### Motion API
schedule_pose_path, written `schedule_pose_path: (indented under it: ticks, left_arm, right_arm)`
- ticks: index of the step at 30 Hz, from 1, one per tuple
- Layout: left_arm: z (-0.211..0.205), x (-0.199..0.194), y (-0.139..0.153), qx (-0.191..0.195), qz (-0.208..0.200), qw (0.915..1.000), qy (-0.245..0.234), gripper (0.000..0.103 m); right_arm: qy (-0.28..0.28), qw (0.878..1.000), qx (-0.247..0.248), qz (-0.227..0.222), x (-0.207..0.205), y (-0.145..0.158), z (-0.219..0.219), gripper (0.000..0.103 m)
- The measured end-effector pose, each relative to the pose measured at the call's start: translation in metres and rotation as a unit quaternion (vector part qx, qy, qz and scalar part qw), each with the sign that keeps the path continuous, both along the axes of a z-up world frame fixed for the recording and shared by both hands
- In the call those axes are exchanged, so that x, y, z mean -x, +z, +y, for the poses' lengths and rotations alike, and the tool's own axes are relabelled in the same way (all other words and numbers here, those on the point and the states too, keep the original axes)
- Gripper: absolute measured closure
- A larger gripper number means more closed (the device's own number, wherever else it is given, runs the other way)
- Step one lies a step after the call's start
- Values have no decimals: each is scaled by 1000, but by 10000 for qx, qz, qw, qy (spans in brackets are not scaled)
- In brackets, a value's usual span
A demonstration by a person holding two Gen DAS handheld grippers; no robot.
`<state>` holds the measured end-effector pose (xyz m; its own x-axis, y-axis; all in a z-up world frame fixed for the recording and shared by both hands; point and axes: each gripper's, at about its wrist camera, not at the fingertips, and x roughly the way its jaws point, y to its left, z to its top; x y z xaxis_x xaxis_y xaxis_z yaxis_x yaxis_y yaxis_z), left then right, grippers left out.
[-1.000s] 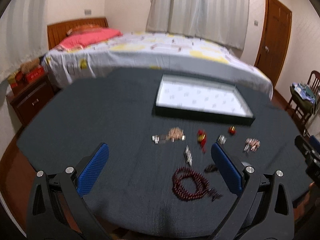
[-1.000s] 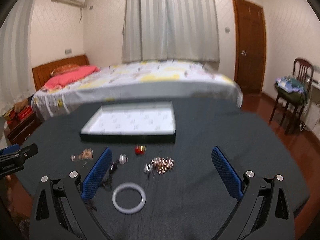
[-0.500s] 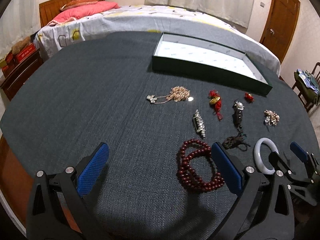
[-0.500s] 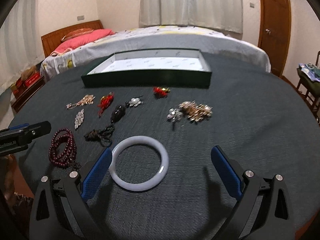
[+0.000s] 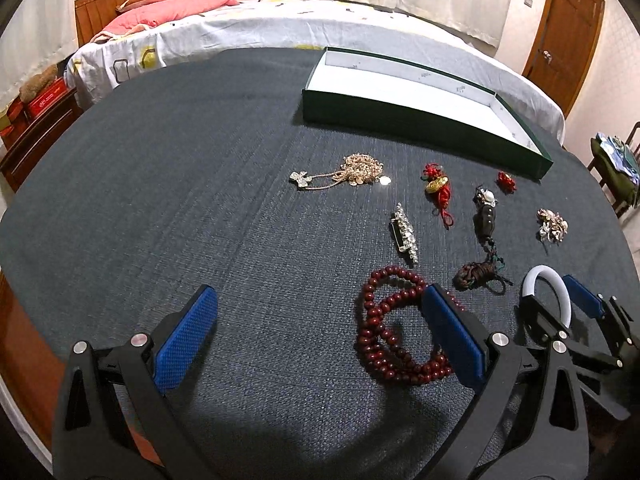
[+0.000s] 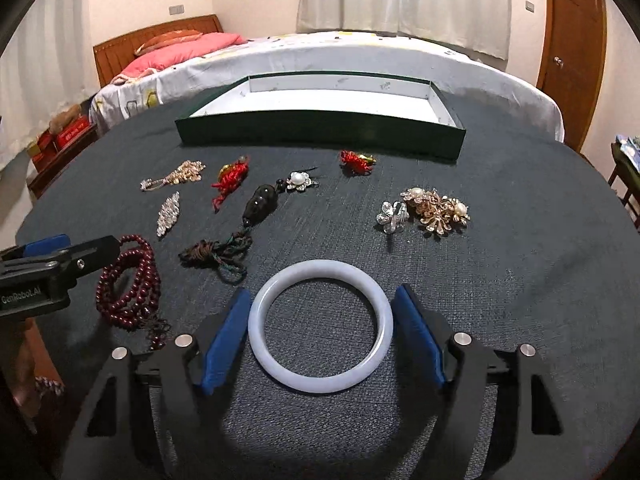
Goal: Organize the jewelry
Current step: 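Move the right gripper over the white jade bangle and grasp it, then grasp the dark red bead bracelet with the left gripper while the right holds the bangle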
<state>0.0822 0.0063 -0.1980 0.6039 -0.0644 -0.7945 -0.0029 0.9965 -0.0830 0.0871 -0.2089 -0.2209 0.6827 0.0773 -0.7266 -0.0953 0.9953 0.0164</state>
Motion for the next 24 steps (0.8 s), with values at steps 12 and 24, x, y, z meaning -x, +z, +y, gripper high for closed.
schedule_pose_path:
  ticks: [12,24]
  left_arm:
    - [-30,1,-1,-124,-39,9993,-337,3]
    - [-49,-3,-18,-378,51,9979,-528,3]
  right_arm:
    - [19,10000,-71,23,10,1,-11,35]
    - [-287,9990,-349,12,18,4,-43,35]
